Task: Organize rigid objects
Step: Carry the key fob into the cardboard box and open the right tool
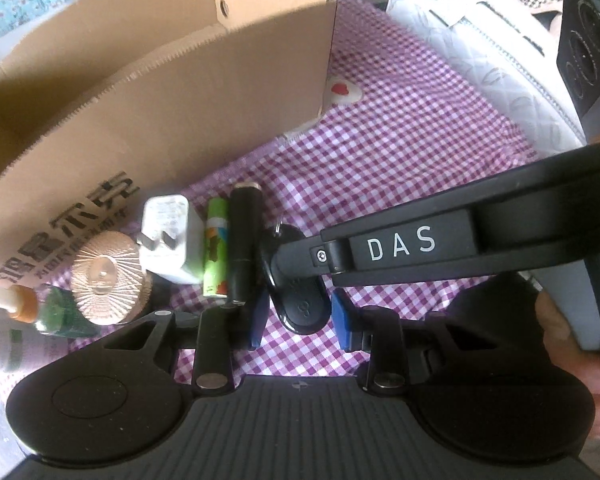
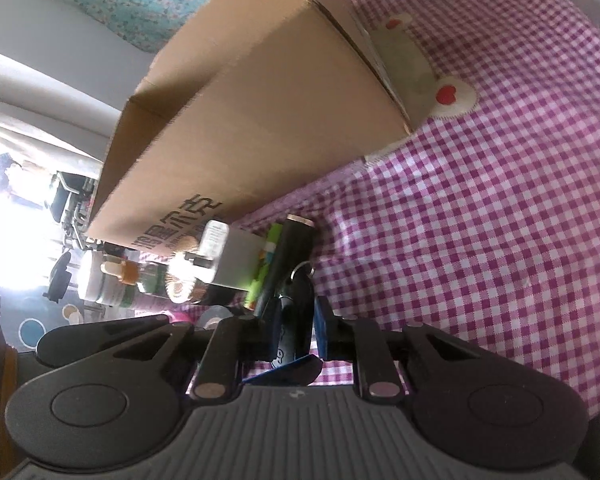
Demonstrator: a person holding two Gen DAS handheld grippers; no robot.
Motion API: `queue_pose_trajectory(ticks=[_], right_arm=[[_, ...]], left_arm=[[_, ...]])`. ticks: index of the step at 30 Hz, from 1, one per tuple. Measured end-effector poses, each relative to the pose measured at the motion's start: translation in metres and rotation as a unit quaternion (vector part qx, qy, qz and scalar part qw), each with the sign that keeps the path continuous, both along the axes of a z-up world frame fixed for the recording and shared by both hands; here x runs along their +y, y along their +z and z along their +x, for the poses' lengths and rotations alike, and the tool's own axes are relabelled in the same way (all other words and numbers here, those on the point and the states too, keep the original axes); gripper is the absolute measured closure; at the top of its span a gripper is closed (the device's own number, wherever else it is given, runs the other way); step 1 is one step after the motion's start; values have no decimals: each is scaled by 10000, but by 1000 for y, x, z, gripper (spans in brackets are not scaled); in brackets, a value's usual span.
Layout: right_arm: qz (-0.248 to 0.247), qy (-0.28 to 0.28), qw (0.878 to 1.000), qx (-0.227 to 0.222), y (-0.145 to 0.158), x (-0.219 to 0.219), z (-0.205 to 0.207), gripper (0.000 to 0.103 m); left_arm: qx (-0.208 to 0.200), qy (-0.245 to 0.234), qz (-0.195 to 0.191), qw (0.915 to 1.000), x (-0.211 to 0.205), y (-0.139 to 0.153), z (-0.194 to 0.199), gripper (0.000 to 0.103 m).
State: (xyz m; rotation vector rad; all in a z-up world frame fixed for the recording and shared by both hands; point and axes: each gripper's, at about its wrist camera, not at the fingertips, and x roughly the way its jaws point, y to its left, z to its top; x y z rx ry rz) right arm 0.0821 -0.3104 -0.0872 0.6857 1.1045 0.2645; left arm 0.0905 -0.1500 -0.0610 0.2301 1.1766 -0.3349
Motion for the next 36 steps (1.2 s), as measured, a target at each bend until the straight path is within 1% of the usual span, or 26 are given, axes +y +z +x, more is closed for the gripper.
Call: queue_pose_trajectory(ticks=[5,8,11,16,19,21,24,26,27,30,32,33,36], right_arm=[[-34,75,9994,-344,28,9,-4,84],[-57,184,9978,-638,50,17,-2,84],[-71,315,9944,-1003,76,28,6,84],[3,603,9859,-1559,116,49,36,84],[-13,867,9800,-1793,133,65,63,84],[8,1013,9782,-1814,137,74,84,84],[182,1200,9800,-1578,130,83,125,84],[310,1271,9832,-1274,120,90,151,84],[343,1315,9842,-1131,113,94,165,84],[417,1362,9877,-643,91,104,197,84],[395,1354,9893,-371,75,108,208,84],[387,1356,9897,-248,67,111,213,84],[452,1271,9908,130,42,114,226,84]], left_arm=[[-321,82,43,9994,5,26,-9,70],[-621,198,100,9978,11,49,-13,70],[-971,363,142,9945,22,75,-15,70],[-1492,685,220,9862,46,113,-3,70],[-1618,850,324,9826,64,128,15,70],[-1588,964,336,9820,75,131,30,70],[-1348,1162,306,9836,95,130,57,70],[-1056,1274,253,9859,110,124,80,70],[-957,1300,255,9866,117,122,81,70],[-525,1400,297,9883,132,106,107,70],[-266,1463,298,9884,139,93,119,70],[-181,1488,318,9882,143,88,119,70],[25,1519,507,9871,150,71,132,70]])
